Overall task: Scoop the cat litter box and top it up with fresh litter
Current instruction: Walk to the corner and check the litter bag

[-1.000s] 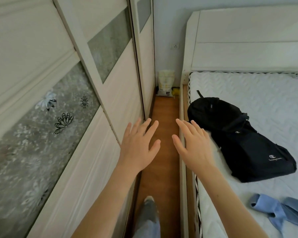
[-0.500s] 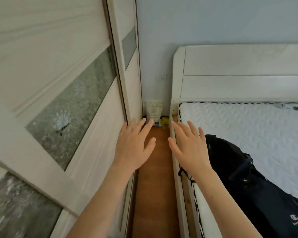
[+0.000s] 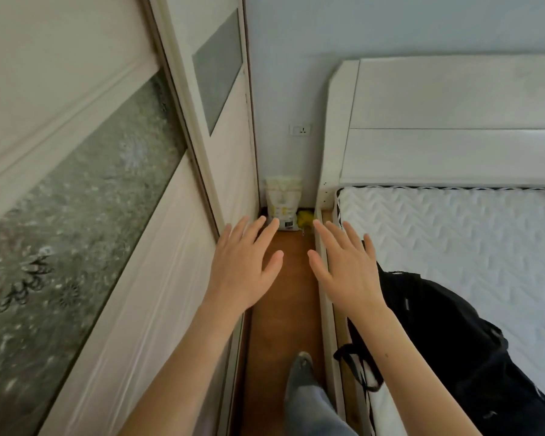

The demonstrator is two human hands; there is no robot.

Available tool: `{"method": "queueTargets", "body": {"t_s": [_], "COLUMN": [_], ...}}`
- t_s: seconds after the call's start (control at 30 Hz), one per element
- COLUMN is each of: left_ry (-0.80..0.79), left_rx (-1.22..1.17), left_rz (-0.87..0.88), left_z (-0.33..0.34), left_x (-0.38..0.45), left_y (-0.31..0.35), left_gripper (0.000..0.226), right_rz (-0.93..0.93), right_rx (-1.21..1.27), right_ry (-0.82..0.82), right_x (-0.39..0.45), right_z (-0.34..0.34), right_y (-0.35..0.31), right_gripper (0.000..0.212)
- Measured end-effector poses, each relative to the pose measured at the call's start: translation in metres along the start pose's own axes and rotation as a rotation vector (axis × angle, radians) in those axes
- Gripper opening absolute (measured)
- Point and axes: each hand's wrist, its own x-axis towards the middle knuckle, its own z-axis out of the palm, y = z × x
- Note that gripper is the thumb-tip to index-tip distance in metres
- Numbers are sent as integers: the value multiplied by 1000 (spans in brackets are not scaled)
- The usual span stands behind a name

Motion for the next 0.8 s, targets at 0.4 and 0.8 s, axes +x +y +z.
{"method": "queueTargets", "body": {"t_s": [0.4, 0.8], "left_ry": [72, -61], "left_rx": [-28, -25], "left_rz": [-10, -6], "left_z": [16, 83], "left_x": [247, 409], "left_y": [-16, -65], "left_gripper": [65, 66], "right_rz": [10, 102], "right_rx": [94, 107], "right_ry": [65, -31], "right_x": [242, 394], "right_z": [-4, 61], "right_y": [76, 127], "right_gripper": [61, 64]}}
